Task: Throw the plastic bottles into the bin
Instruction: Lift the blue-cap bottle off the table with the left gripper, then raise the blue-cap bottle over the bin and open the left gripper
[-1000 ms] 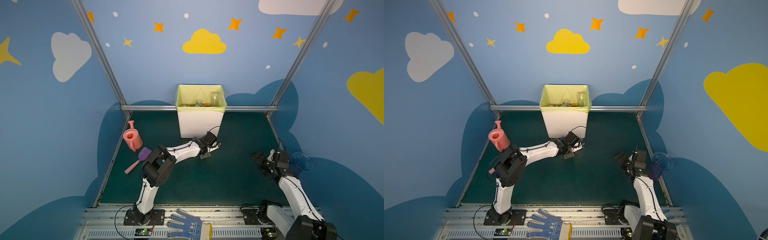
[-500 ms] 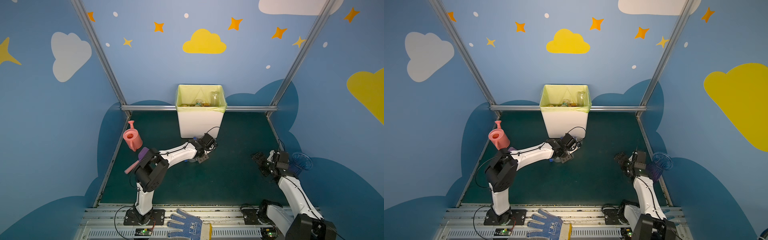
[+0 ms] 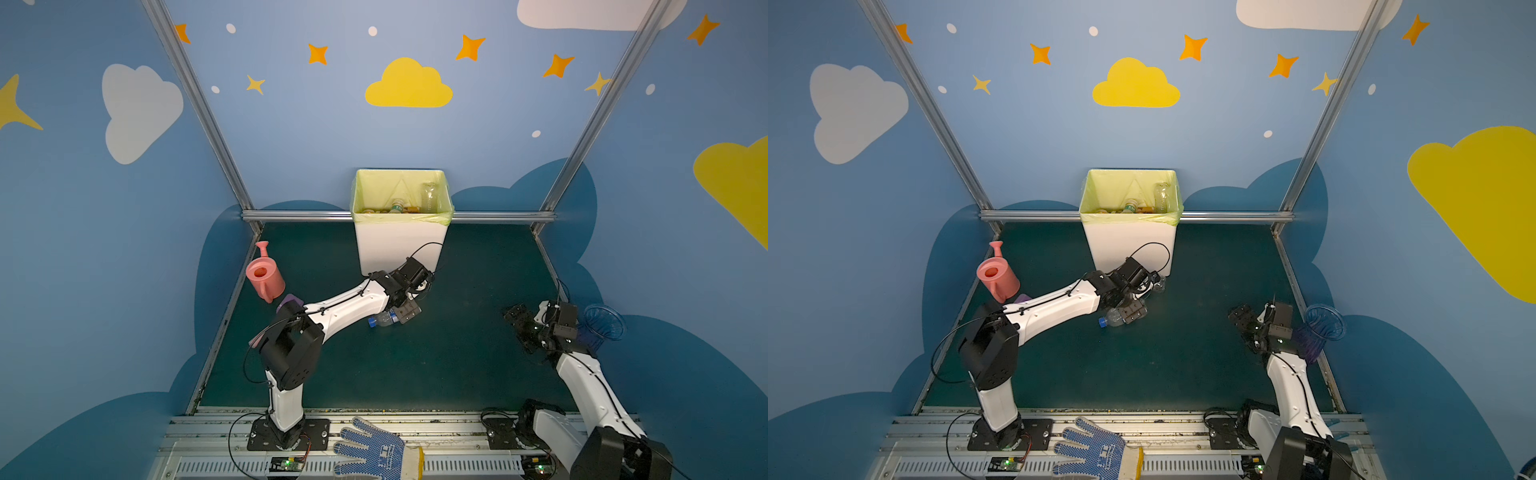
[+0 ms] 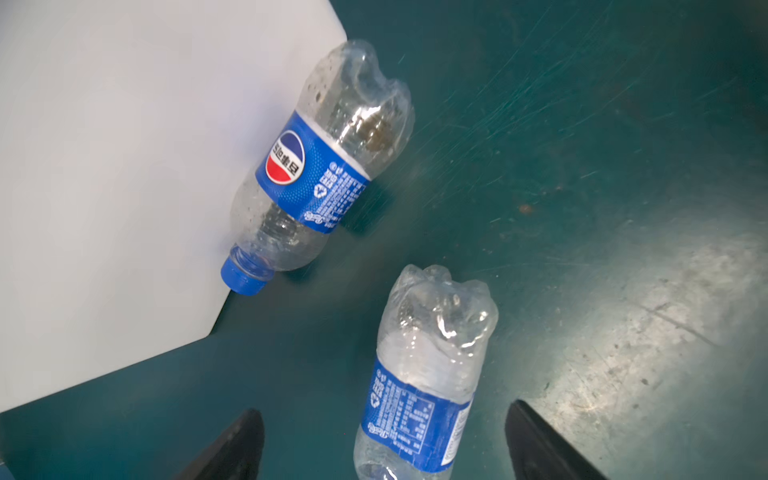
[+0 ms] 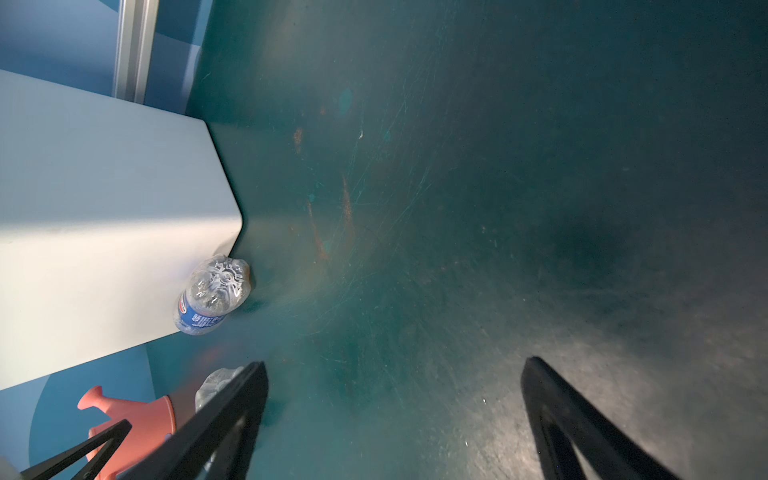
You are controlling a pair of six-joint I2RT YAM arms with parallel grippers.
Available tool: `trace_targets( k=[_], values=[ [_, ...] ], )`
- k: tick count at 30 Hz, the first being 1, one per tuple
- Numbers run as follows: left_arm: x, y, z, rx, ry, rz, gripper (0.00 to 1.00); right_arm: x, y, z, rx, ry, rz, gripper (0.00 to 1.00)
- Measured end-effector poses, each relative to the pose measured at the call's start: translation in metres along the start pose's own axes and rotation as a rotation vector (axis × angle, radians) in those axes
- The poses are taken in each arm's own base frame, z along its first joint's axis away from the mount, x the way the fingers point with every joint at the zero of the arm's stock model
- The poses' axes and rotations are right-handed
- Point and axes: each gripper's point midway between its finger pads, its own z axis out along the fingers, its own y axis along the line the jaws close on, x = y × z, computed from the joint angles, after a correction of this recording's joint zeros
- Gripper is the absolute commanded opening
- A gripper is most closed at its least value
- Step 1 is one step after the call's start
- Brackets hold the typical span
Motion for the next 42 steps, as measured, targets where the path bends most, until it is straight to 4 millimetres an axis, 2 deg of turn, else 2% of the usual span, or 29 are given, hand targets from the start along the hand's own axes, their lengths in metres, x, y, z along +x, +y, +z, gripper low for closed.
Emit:
trace_targets(
  k=[7,15,22,26,30,32,33,34,36,38,40,42],
  values=[
    [0.02,-0.006,0.024,0.093,0.09,0.033,1.0,0.0,0.0,0.0,-0.001,-0.001,0.001,0.94],
    [0.031,-0.024,0.046,0.189,0.167,0.07,0.93,-0.001,-0.001,0.0,0.003,-0.002,0.005,0.94],
    [0.033,-0.027,0.056,0.209,0.198,0.077,0.6,0.0,-0.004,0.002,0.012,0.008,0.011,0.94],
    [0.032,-0.026,0.055,0.209,0.198,0.071,0.49,0.001,-0.005,0.003,0.015,0.011,0.013,0.94],
    [0.024,-0.024,0.045,0.213,0.162,0.05,0.44,0.0,-0.005,0.004,0.015,0.012,0.016,0.94],
    [0.01,-0.017,0.026,0.204,0.103,0.031,0.43,0.0,-0.005,0.005,0.013,0.013,0.017,0.94],
    [0.001,-0.011,0.01,0.193,0.056,0.017,0.43,0.0,-0.005,0.005,0.013,0.014,0.017,0.94],
    [-0.01,-0.004,-0.008,0.176,0.003,0.004,0.43,0.0,-0.005,0.005,0.012,0.013,0.017,0.94],
    [-0.036,0.016,-0.057,0.13,-0.143,-0.028,0.43,-0.001,-0.005,0.006,0.009,0.015,0.019,0.94],
    [-0.065,0.045,-0.118,0.064,-0.33,-0.072,0.44,0.0,-0.005,0.008,0.009,0.021,0.023,0.94],
    [-0.09,0.085,-0.192,-0.021,-0.549,-0.134,0.44,0.001,-0.006,0.01,0.009,0.03,0.028,0.94],
    [-0.101,0.136,-0.276,-0.131,-0.781,-0.223,0.44,0.002,-0.005,0.012,0.005,0.039,0.03,0.94]
  ],
)
